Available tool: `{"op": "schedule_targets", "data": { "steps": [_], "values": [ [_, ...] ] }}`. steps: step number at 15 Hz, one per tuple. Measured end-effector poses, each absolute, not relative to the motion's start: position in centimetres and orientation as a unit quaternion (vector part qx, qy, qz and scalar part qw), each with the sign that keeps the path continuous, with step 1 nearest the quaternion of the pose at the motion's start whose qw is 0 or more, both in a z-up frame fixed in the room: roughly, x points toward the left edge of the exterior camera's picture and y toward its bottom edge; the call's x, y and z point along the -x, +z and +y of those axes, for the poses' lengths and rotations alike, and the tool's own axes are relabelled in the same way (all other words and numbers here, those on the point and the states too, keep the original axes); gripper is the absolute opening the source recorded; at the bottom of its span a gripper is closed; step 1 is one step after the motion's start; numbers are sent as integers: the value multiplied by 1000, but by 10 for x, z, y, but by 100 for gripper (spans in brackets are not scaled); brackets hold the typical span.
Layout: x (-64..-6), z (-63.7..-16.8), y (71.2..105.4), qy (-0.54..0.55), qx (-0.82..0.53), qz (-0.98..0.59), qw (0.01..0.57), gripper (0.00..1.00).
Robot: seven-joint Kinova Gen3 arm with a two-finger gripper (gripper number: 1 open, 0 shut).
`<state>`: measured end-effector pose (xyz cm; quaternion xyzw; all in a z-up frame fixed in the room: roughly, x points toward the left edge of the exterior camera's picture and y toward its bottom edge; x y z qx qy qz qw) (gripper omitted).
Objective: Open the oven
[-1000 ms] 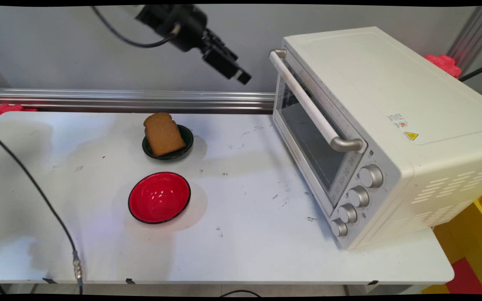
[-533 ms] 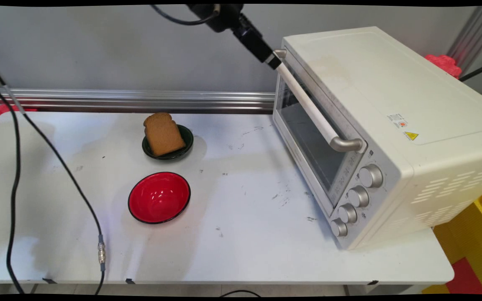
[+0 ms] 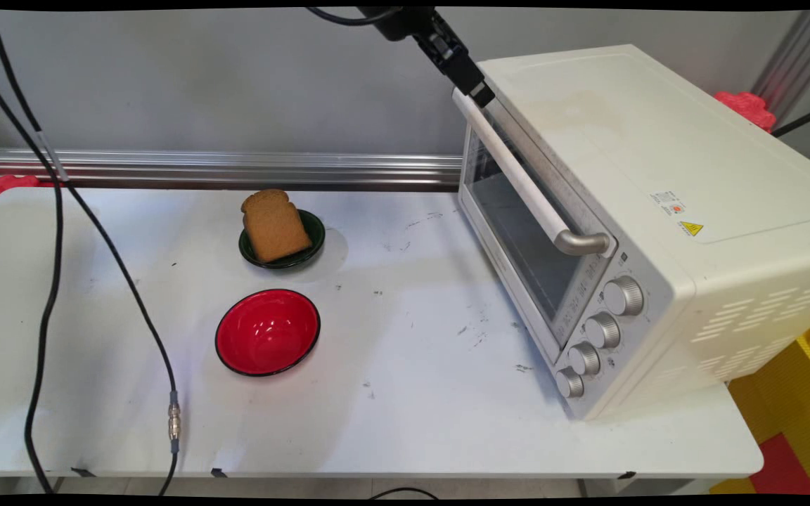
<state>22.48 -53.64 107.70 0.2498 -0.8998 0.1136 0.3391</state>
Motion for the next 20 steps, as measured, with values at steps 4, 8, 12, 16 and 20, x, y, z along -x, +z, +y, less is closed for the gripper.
{"op": "schedule_targets", "data": {
  "steps": [4, 8, 12, 16, 20],
  "values": [
    [-218, -541, 1077, 101, -242, -904, 337, 0],
    [-211, -543, 1074, 92, -237, -906, 339, 0],
    [-204, -546, 1063, 85, -233, -906, 343, 0],
    [-197, -550, 1050, 85, -232, -905, 347, 0],
    [-190, -556, 1038, 86, -235, -901, 354, 0]
  ]
}}
